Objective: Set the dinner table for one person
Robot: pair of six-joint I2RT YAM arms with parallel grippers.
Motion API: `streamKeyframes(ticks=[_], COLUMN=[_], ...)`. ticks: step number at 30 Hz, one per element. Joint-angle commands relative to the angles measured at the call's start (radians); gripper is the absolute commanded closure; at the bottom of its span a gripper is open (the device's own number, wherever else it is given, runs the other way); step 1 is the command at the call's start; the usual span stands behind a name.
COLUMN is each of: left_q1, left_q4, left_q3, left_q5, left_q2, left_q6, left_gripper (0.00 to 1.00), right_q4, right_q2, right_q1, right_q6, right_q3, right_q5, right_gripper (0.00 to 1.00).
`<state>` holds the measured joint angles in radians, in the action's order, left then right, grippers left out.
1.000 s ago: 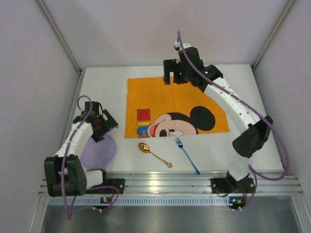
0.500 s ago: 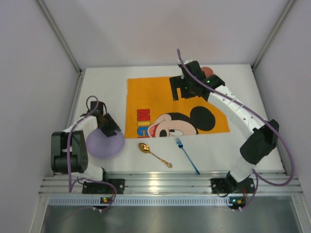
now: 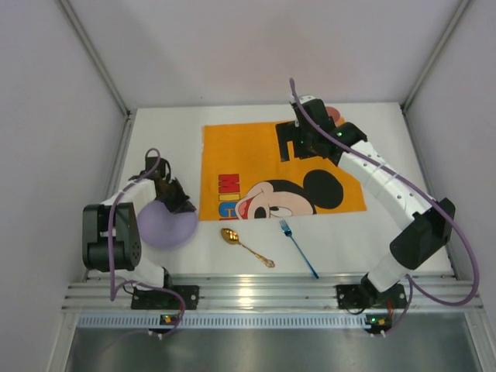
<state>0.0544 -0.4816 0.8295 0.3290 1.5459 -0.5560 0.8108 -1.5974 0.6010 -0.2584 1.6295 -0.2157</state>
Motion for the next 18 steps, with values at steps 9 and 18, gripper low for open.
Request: streamKeyframes(ticks=[9,18], left_q1=[-0.004,-0.245], left_q4=[-0.247,-0.268], left_q3=[0.333,0.595], left_q5=[-0.160,-0.185], left_q2=[-0.047,0.119], left_q6=[0.146,0.174], left_gripper=[1.00,1.00], right_q4=[-0.012,-0.016], right_q2=[0.076,0.074], right_q1=[-0.004,-0.004], right_q6=[-0.038,-0.051], right_q3=[-0.028,-0.045], right_q5=[-0.014,-0.011], right_gripper=[0.04,0.04])
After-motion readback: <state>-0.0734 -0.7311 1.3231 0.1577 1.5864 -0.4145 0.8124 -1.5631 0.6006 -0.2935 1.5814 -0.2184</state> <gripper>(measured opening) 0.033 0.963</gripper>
